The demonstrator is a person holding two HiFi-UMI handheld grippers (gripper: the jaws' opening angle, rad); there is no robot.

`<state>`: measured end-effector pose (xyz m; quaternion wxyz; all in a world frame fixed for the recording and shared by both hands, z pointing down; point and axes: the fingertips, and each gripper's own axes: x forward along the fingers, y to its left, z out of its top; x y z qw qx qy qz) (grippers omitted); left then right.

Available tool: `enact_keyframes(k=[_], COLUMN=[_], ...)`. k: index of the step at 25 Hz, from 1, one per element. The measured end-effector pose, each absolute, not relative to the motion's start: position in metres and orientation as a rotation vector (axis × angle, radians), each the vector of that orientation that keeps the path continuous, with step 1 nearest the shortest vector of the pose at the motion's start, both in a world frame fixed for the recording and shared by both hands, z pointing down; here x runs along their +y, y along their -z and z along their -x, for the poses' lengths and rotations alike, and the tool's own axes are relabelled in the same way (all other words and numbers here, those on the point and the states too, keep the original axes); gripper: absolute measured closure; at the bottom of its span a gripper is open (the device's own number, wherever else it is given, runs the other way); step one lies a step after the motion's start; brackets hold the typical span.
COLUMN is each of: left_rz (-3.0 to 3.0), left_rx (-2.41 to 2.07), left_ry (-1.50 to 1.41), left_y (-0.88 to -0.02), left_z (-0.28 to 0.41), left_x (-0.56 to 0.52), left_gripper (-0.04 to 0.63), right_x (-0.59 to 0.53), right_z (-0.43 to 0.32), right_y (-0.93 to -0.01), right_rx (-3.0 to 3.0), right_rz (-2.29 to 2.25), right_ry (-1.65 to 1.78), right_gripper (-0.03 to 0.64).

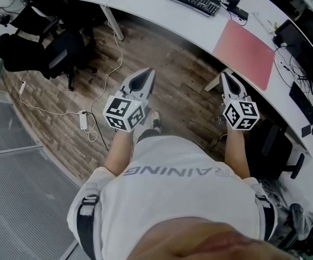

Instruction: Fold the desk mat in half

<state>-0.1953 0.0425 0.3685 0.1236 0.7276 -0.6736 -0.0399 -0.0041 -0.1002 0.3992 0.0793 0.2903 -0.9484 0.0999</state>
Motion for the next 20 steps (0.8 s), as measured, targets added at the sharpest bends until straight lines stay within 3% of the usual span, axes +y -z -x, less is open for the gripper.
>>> enact_keyframes(k=[20], left_rz=[-2.280], left_rx=[-1.662], left_ry=[0.101], left_y=[-0.396], left_z=[0.297], left_x=[-0.096], left_gripper=[0.563], right_x=[-0.184], right_z=[0.085], right_y=[-0.409], right_rx=[-2.657], right_rz=[-1.135], right_ry=[-0.266], right_gripper=[0.594])
